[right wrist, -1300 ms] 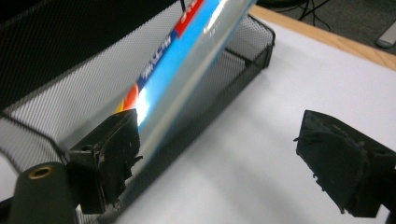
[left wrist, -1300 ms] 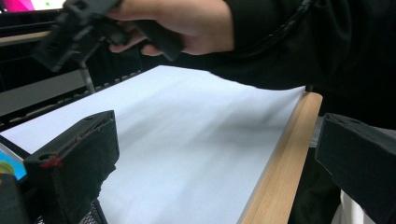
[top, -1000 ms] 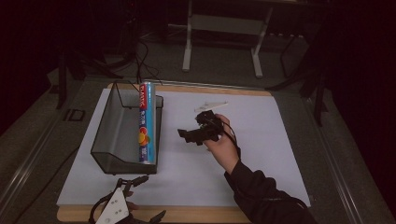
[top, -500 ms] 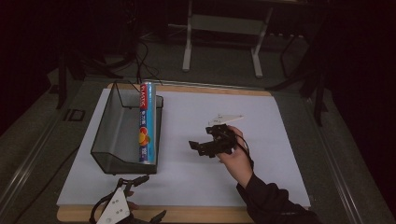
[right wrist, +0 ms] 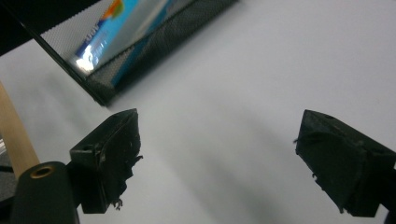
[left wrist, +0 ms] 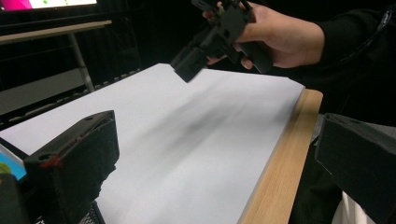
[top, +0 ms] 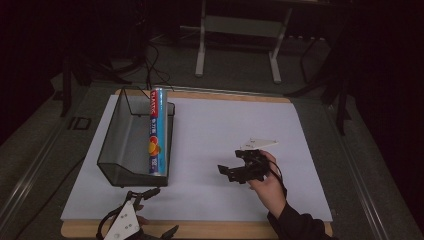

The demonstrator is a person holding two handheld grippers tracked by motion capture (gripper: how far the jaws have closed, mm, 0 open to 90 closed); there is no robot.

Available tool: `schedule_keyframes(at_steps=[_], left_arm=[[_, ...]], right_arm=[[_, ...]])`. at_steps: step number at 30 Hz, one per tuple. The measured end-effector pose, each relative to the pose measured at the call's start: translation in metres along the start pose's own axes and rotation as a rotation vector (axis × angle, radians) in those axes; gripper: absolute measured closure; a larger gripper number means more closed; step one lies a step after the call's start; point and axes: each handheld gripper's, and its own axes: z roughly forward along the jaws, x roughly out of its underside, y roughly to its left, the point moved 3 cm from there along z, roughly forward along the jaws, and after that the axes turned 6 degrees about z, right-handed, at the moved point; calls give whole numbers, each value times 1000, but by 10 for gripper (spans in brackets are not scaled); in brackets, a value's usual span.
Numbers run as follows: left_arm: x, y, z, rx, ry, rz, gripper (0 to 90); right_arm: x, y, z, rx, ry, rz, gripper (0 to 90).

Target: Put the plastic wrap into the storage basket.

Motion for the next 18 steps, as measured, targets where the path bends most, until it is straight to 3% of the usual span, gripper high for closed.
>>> schedule_keyframes(at_steps=[9, 18], left_arm=[[0, 0, 0, 3, 3, 0, 5], [0, 0, 0, 1, 4, 2, 4]], right_arm=[[27, -11, -15, 11, 6, 26, 136], [36, -18, -34, 26, -16, 48, 136]])
